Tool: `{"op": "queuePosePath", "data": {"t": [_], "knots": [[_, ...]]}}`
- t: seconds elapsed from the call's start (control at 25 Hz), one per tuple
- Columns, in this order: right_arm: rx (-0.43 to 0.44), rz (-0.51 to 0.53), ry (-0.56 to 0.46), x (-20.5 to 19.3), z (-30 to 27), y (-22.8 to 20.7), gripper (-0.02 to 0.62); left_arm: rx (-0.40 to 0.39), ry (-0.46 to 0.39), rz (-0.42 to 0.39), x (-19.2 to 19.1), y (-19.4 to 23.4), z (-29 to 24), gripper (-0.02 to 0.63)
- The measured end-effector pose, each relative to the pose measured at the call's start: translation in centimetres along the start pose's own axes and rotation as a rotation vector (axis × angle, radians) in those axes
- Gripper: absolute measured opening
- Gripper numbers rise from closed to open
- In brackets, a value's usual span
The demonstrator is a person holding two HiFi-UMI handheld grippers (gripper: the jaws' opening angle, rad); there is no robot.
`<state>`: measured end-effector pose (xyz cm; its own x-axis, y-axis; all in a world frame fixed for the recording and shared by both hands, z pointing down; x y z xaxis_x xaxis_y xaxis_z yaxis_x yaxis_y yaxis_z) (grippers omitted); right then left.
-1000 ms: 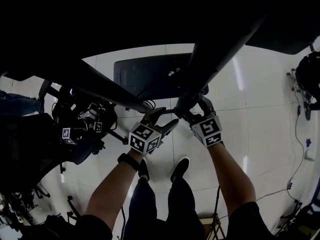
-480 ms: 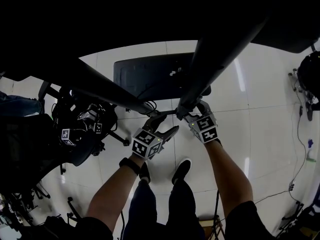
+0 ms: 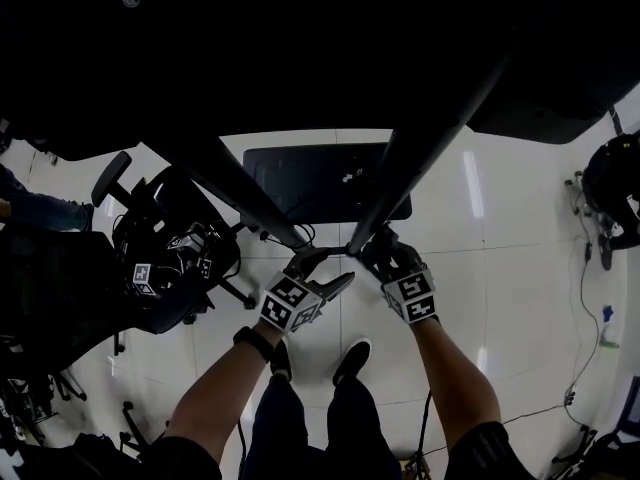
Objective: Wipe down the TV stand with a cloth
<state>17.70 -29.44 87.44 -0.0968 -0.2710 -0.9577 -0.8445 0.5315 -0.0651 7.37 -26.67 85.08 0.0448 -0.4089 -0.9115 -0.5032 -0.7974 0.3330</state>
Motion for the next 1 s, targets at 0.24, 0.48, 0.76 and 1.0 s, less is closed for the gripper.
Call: {"op": "queuePosePath", "data": {"t": [0.24,0.48,0.76,1.0], "knots": [[0.049,0.015,-0.132,8.8,5.7,2.9,0.029,-0.017,-0.071,-0.079,6.4,-5.1,4.4,0.316],[0.107,0.004,-0.229,17.2,12.5,7.7,0.029,0.013,-0.166,-0.206,13.0,-11.1,11.6,0.316],[0.101,-0.024,-0.364,25.1,19.2,13.2,0.029,0.044,-0.267,-0.246,17.5,-15.8,20.1,0.316],[0.060,0.016,-0.428,28.5,24.0,20.0,0.029,-0.010,-0.335,-0.299,19.9,-21.1,27.8,0.316]]}}
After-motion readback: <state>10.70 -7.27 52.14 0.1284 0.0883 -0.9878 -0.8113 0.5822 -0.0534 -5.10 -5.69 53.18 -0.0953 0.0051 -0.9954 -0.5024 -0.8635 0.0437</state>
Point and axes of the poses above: the fingertips, and each gripper's own axes: z backward along the fingers, y to its left, x out of its top, the point moved 3 cm from there along z, backward along the fingers, and after that the axes turned 14 degrees about -y, right-handed, at the moved point
